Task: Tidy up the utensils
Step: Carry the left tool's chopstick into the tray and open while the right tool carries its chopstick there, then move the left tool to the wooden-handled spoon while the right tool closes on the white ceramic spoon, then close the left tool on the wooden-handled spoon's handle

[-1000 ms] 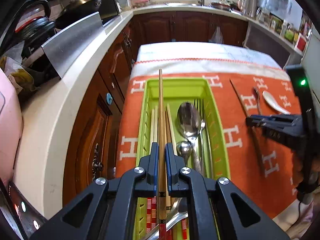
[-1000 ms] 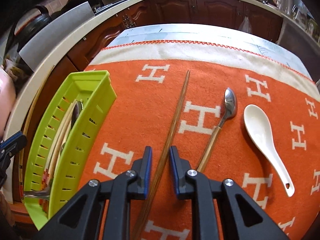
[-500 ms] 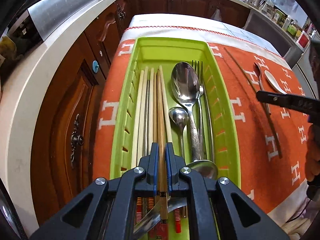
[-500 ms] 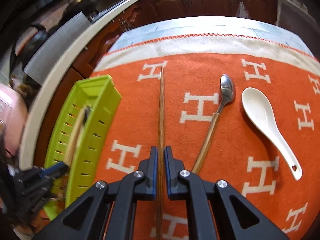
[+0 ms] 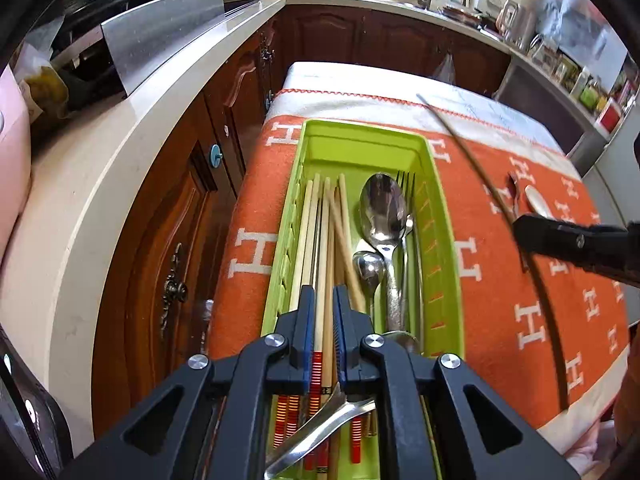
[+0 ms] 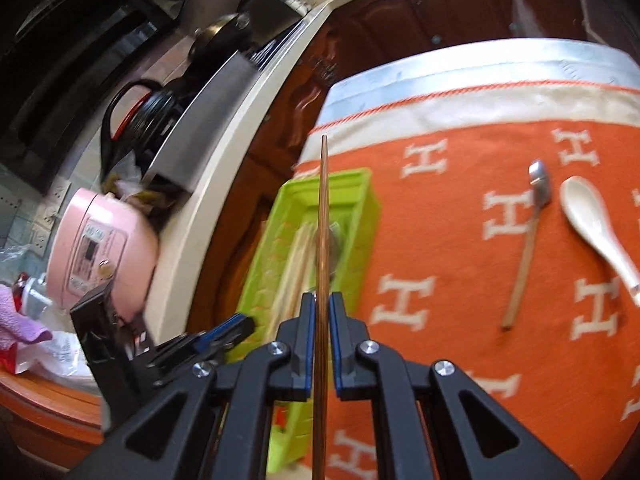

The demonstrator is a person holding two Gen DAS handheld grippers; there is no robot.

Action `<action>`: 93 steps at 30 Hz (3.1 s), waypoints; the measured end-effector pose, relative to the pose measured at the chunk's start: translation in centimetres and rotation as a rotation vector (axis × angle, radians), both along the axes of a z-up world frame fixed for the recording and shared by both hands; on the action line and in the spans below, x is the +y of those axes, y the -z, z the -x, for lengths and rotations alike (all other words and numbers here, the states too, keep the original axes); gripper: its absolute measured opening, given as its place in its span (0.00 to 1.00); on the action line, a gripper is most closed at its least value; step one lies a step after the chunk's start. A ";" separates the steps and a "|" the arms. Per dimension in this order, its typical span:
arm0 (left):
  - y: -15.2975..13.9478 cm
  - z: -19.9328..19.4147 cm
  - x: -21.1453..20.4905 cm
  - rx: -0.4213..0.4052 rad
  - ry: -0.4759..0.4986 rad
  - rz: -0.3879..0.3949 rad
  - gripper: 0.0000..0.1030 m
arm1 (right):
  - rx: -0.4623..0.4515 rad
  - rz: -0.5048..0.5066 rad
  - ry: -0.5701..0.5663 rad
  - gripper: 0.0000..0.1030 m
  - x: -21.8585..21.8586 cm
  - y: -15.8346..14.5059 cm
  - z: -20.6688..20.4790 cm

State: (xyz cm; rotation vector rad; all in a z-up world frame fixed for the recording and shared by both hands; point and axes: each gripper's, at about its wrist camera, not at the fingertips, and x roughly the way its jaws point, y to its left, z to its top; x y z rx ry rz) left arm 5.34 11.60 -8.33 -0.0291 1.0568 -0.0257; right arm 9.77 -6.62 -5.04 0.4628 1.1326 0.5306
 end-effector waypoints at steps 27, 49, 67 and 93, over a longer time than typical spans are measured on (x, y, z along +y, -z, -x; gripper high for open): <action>-1.7 2.6 0.0 -0.044 -0.068 0.076 0.19 | 0.006 0.175 -0.047 0.09 3.6 2.0 2.1; -4.5 -3.4 -15.7 -0.066 0.206 0.144 0.47 | -0.193 0.326 0.198 0.09 -14.7 -2.5 -0.1; 4.4 -12.1 -20.5 0.063 0.196 0.166 0.45 | -0.099 0.317 0.103 0.15 -18.0 6.3 -6.9; 5.2 -13.6 -24.4 -0.009 0.244 0.156 0.11 | -0.190 0.281 0.220 0.02 -21.2 4.9 -3.9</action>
